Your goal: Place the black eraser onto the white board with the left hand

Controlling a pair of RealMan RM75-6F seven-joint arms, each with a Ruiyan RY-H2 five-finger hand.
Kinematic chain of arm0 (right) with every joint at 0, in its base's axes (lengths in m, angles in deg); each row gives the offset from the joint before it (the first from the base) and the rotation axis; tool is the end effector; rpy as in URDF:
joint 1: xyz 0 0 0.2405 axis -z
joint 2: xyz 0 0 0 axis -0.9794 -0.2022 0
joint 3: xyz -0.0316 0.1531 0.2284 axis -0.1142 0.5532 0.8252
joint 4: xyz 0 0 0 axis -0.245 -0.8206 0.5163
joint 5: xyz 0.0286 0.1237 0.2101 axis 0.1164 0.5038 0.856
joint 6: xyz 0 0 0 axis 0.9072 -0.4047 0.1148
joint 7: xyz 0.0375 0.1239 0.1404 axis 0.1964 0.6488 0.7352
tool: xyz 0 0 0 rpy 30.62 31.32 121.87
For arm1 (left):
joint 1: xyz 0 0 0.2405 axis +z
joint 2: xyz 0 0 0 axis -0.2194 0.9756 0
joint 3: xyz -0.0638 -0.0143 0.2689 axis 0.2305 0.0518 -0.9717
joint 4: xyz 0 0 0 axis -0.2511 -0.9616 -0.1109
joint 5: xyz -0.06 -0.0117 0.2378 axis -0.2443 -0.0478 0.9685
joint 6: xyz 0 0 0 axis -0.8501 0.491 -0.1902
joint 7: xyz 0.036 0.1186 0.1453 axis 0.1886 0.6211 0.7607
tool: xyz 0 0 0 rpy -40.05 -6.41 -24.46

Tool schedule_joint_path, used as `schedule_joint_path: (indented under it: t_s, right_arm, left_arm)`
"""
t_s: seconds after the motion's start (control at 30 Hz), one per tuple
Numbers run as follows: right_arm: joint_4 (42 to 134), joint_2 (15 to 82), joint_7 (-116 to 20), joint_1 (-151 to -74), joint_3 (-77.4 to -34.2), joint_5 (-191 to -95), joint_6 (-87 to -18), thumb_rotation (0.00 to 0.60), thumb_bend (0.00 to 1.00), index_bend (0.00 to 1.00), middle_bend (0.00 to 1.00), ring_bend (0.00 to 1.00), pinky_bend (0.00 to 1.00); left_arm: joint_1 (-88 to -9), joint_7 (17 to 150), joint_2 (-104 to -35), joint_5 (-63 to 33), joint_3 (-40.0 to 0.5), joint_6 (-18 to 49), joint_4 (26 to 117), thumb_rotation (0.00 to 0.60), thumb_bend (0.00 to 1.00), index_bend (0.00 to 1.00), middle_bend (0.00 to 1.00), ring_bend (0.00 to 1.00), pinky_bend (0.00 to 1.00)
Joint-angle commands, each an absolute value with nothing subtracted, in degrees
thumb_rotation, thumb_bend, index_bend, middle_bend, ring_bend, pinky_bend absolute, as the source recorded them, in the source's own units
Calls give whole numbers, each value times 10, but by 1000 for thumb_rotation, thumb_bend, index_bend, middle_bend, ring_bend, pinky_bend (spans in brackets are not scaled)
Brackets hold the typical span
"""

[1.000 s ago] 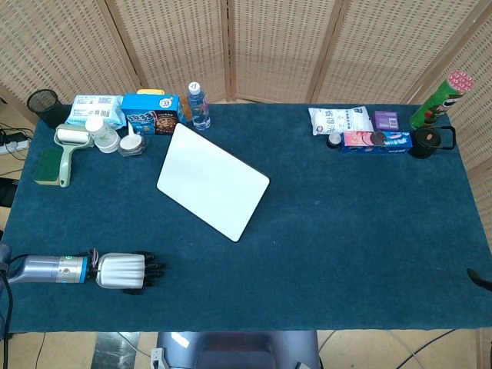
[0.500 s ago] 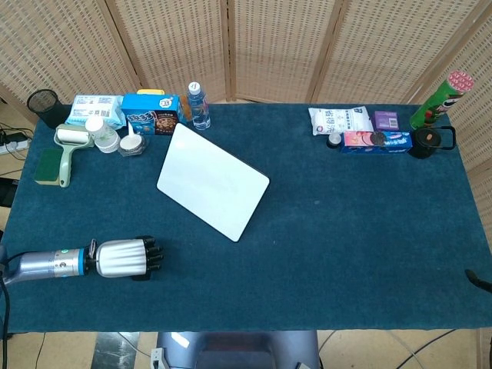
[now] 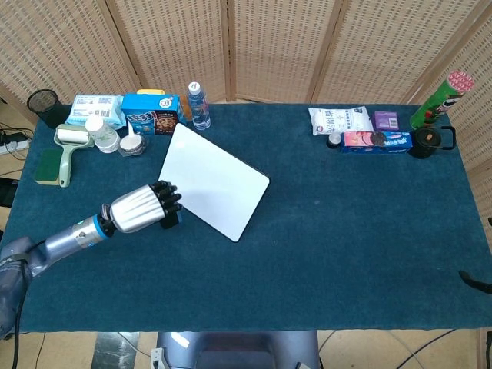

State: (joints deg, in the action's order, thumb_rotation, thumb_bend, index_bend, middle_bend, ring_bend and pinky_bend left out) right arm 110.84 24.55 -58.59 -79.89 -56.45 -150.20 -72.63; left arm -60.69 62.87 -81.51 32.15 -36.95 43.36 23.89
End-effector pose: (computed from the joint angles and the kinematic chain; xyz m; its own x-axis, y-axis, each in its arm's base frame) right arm -0.3802 -0.2315 0.1969 0.5051 0.0372 0.8623 -0.8277 0.3039 0.4717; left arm -0.1861 0.4383 0.0179 0.5714 -0.3589 0.7381 0.1880 -0.8182 -0.5434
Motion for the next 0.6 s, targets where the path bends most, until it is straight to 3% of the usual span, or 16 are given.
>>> schedule_joint_path:
  t_s: [0.03, 0.27, 0.6]
  right_arm:
    - [1108, 246, -585, -800, -566, -1502, -722, 600, 0, 81, 34, 50, 0]
    - [1107, 244, -580, -802, -566, -1498, -717, 600, 0, 81, 35, 50, 0]
    - [1103, 242, -572, -804, -565, -1493, -710, 600, 0, 81, 38, 50, 0]
  left_arm:
    - [-626, 642, -845, 296, -345, 399, 235, 600, 218, 591, 471, 340, 474]
    - [-654, 645, -890, 266, -322, 341, 212, 600, 216, 592, 470, 341, 473]
    - [-675, 647, -918, 245, -309, 308, 184, 600, 213, 591, 471, 341, 471]
